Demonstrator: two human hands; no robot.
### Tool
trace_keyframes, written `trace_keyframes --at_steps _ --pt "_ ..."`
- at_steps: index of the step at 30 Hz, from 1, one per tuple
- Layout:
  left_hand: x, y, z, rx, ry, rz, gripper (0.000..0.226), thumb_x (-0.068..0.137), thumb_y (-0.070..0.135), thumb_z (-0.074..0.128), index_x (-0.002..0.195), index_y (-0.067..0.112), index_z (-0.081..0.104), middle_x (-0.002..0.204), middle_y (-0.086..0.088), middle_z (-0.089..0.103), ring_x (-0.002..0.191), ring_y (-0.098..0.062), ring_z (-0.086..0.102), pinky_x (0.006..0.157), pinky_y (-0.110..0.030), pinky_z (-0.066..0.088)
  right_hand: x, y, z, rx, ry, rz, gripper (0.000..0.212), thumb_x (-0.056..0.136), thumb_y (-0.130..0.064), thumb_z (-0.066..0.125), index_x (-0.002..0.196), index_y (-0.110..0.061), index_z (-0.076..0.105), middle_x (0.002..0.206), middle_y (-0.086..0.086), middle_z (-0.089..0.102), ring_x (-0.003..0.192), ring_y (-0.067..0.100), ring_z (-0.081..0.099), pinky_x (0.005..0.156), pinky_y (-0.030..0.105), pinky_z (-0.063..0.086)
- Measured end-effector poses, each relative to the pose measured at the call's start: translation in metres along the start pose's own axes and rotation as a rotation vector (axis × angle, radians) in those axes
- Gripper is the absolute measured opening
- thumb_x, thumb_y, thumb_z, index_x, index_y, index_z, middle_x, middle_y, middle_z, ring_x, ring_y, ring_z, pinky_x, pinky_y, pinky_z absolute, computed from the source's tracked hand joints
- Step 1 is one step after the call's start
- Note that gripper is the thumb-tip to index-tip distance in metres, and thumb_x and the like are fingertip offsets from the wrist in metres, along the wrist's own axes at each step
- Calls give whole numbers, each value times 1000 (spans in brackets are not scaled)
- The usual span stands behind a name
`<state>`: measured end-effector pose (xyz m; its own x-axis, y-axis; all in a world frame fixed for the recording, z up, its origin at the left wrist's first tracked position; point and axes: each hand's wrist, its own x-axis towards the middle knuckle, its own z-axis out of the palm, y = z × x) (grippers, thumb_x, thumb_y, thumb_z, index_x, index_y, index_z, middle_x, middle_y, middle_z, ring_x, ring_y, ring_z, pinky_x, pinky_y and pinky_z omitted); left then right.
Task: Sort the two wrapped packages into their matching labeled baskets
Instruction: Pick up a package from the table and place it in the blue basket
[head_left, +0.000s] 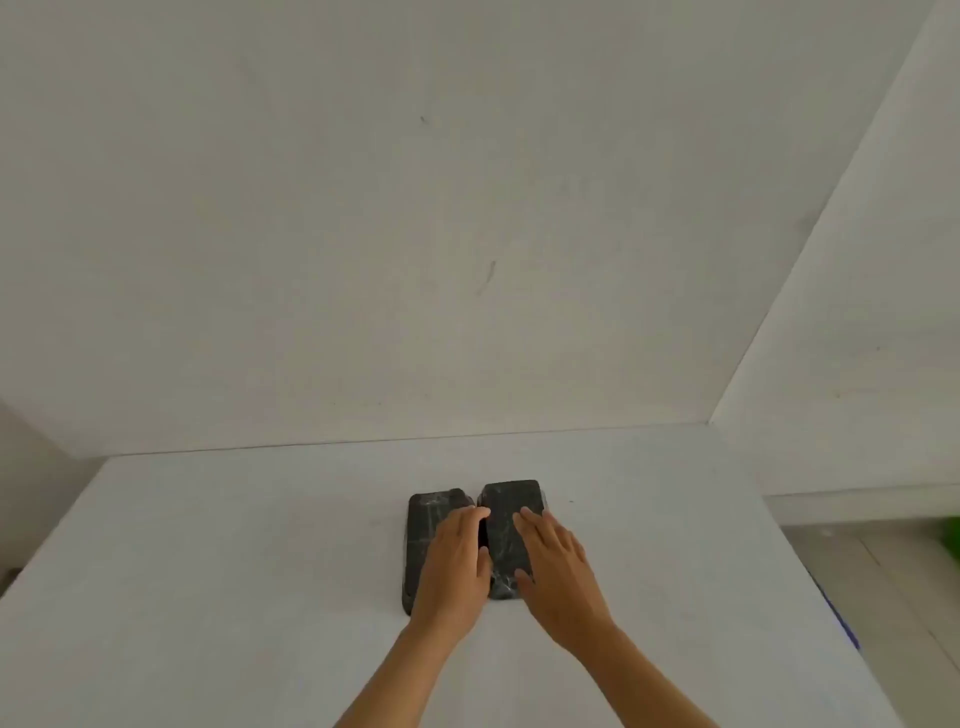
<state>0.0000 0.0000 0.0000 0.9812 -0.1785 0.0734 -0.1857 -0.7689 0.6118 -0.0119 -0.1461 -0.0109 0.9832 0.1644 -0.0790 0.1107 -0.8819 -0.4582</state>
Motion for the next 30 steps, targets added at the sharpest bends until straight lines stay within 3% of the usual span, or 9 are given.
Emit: trace_keyframes --at_steps 5,10,16,19,21,23,27,30 --pt "48 -30 25 -34 -81 -26 39 95 10 39 133 18 37 138 0 41 125 -12 42 96 -19 39 35 14 31 -74 -57 21 71 93 -26 51 151 -22 10 161 -2 5 149 21 -5 121 37 3" --pt "97 -52 48 -1 -173 13 43 95 8 38 137 16 32 149 -4 29 138 -17 27 111 -28 33 55 25 61 -79 -35 10 73 86 -34 59 148 -26 22 161 1 10 145 22 -11 120 45 3" --pt "137 -64 71 53 -319 51 46 96 8 36 140 18 30 151 -7 28 139 -21 25 114 -36 29 49 38 77 -138 14 -51 69 80 -47 51 143 -34 26 159 -3 18 148 25 3 116 49 0" --pt "148 -68 77 81 -395 39 44 95 8 35 137 20 34 142 -8 40 127 -25 39 106 -36 37 48 50 82 -177 -54 -51 71 78 -43 63 140 -35 30 156 -2 28 146 28 15 114 52 24" --pt "152 -70 79 65 -433 21 45 94 5 35 136 23 35 137 -8 44 120 -24 43 100 -35 41 49 57 86 -157 -63 -53 73 78 -35 70 140 -36 32 155 -2 32 145 28 19 110 47 35" --pt "153 -71 80 36 -440 1 45 94 5 35 135 23 37 135 -8 44 120 -23 41 98 -33 41 49 63 87 -96 -54 -92 70 83 -31 66 142 -37 29 157 -4 26 146 25 9 114 43 29" --pt "157 -67 79 -62 -393 -65 42 93 6 38 131 23 45 133 -6 49 123 -22 42 104 -34 39 49 72 64 74 -83 -149 60 94 -33 49 146 -43 19 159 -17 3 145 7 -17 116 25 -2" --pt "168 -59 71 -193 -306 -140 38 89 9 44 122 25 56 126 0 60 113 -25 56 101 -41 44 52 72 35 261 -79 -138 56 94 -43 45 145 -45 22 157 -23 10 145 -2 -7 115 18 3"
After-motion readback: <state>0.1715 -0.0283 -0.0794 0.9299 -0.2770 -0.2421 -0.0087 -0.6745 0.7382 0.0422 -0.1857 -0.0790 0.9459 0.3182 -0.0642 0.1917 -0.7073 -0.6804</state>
